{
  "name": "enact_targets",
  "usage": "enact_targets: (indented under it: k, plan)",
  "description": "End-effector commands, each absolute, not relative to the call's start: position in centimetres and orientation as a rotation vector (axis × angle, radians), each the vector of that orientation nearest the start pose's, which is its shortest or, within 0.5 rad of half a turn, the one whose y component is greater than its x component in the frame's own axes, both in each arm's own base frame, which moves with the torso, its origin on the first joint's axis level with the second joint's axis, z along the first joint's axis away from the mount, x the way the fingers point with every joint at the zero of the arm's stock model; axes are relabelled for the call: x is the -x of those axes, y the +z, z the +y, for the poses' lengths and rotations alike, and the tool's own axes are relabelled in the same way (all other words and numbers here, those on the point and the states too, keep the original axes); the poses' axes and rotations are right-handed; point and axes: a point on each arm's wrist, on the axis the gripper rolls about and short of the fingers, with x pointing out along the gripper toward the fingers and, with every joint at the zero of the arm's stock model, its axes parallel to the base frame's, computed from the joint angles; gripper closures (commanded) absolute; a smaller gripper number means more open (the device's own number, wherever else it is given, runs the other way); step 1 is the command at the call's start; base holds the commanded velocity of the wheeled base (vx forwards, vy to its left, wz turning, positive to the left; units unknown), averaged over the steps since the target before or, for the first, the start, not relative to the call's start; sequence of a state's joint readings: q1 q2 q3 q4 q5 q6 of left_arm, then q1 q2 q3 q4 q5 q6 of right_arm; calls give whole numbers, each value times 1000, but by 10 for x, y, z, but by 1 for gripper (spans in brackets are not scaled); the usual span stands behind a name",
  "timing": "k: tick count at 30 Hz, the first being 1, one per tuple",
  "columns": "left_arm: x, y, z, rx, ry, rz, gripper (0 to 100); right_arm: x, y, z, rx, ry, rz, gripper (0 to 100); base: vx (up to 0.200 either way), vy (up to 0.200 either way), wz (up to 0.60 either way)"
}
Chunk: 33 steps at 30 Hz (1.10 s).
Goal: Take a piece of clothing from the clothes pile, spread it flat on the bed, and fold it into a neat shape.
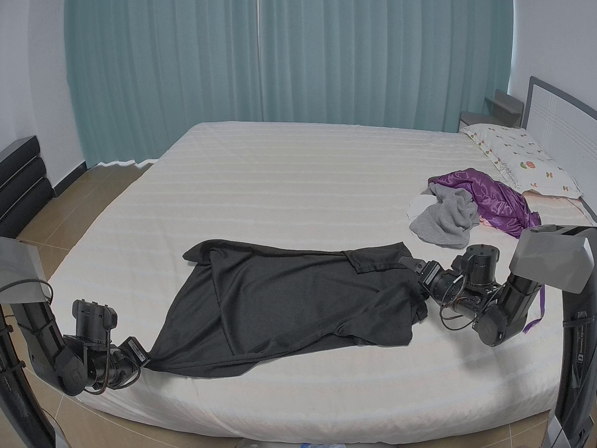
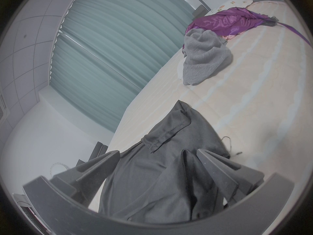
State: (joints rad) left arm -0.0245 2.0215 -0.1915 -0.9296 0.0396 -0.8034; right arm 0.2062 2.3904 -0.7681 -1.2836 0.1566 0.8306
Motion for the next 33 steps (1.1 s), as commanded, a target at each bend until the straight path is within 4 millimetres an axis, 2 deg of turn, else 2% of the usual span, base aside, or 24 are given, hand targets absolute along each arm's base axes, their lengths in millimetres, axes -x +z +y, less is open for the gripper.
enact_targets:
  k: [1, 4, 6, 7, 8, 12, 19, 25, 26, 33]
  plan:
    - [-222, 1, -5, 717, 374, 847, 100, -345, 22, 76, -800, 218, 455, 0, 0, 0, 0]
    - [-222, 1, -5, 717, 375, 849, 100, -328, 20, 76, -785, 232, 510, 0, 0, 0, 0]
    - [-221, 1, -5, 717, 373, 848, 100, -311, 11, 76, -765, 249, 578, 0, 0, 0, 0]
    - [-221, 1, -5, 717, 374, 847, 100, -310, 11, 76, -763, 250, 584, 0, 0, 0, 0]
    - [-221, 2, -5, 717, 372, 845, 100, -300, 4, 77, -748, 259, 618, 0, 0, 0, 0]
    - [-220, 2, -6, 716, 371, 847, 100, -284, -14, 83, -726, 264, 697, 0, 0, 0, 0]
    - [-220, 2, -6, 716, 372, 848, 100, -284, -35, 95, -708, 273, 765, 0, 0, 0, 0]
    - [-220, 2, -6, 716, 371, 847, 100, -298, -43, 101, -709, 282, 752, 0, 0, 0, 0]
    - [-220, 2, -6, 716, 371, 847, 100, -300, -44, 102, -710, 284, 748, 100, 0, 0, 0]
    - [-220, 2, -6, 715, 371, 848, 100, -297, -42, 98, -712, 271, 745, 100, 0, 0, 0]
